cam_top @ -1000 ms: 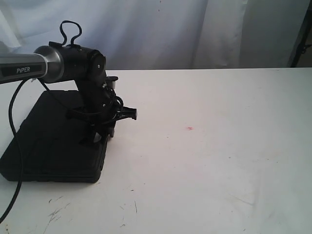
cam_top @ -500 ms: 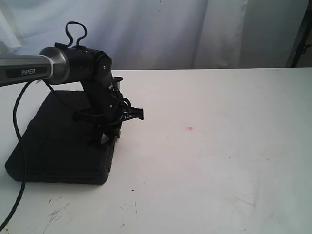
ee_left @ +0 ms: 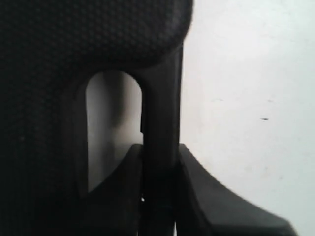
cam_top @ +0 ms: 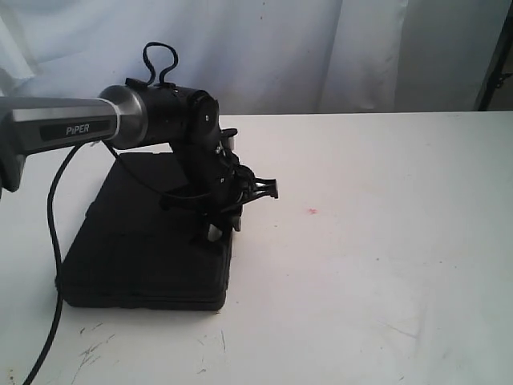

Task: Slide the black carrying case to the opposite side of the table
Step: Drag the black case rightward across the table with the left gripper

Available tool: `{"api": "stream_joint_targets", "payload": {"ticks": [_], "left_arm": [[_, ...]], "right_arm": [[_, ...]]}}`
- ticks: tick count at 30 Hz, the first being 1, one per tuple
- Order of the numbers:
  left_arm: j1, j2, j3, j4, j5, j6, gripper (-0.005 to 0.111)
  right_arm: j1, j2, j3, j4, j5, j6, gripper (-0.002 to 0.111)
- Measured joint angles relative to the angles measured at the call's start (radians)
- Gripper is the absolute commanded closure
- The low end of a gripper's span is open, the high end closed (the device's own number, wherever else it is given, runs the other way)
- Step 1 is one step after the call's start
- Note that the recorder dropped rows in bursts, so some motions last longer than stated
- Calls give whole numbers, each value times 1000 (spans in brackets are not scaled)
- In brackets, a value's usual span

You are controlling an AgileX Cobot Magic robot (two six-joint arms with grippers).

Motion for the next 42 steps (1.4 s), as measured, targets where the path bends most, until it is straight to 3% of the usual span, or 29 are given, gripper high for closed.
{"api": "stream_joint_targets", "payload": {"ticks": [42], "left_arm": [[-68,31,-45,-83,-127,-34,107]], "right_arm": [[0,0,0,0,0,0,108]]}}
